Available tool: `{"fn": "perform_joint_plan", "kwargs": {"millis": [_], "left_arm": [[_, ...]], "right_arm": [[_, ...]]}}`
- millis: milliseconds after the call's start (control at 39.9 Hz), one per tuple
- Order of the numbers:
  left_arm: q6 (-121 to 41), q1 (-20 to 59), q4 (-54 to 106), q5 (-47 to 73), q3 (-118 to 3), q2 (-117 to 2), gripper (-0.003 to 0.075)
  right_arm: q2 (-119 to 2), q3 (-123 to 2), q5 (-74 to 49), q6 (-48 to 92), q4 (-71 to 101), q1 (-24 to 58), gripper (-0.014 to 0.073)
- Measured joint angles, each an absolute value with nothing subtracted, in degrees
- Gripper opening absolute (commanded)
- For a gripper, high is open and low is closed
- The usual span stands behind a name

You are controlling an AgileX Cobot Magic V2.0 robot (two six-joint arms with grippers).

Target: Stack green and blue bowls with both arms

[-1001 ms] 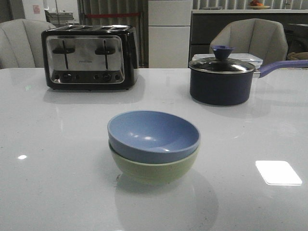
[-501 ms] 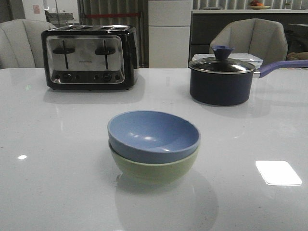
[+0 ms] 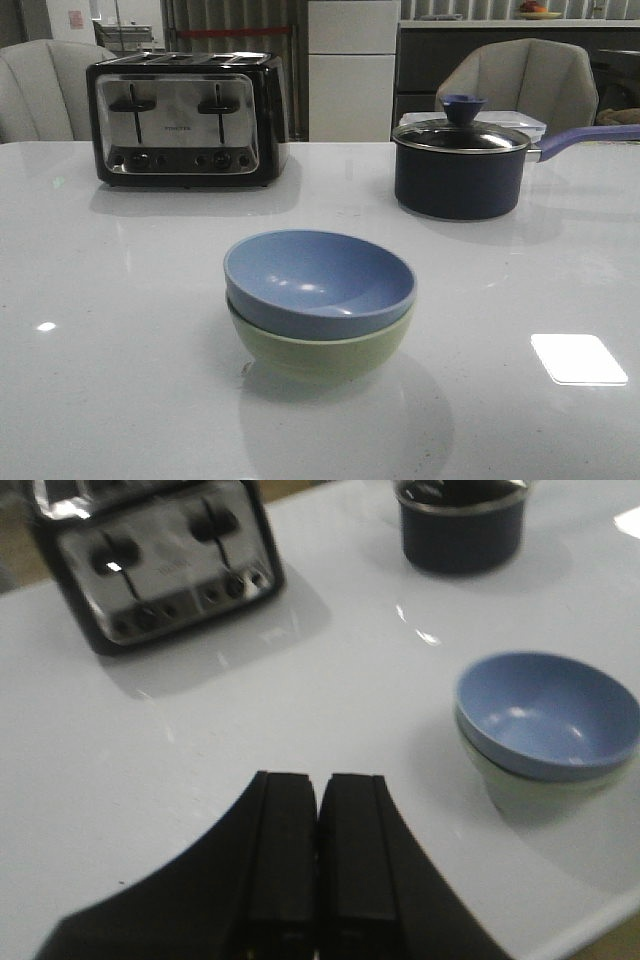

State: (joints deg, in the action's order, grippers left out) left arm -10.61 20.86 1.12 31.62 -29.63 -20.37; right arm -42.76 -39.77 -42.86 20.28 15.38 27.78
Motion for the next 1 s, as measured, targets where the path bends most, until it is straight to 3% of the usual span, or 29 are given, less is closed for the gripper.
{"fn": "perform_joint_plan", "kwargs": {"millis": [426,751,1001], "left_arm": [[-10.5,4.5,4.4,13.4,-7.0,-1.8,0.0097],[-10.5,0.9,7.9,2.9,0.2,0.2,0.0097],[-10.5,1.7,8.0,2.7,0.2,0.2,0.0097]], "right_arm": [[-42.8,-39.8,-42.9,20.3,15.4,27.8,0.0054],[-42.8,-39.8,-42.9,20.3,15.4,27.8,0.0054],[-42.8,-39.8,-42.9,20.3,15.4,27.8,0.0054]]}}
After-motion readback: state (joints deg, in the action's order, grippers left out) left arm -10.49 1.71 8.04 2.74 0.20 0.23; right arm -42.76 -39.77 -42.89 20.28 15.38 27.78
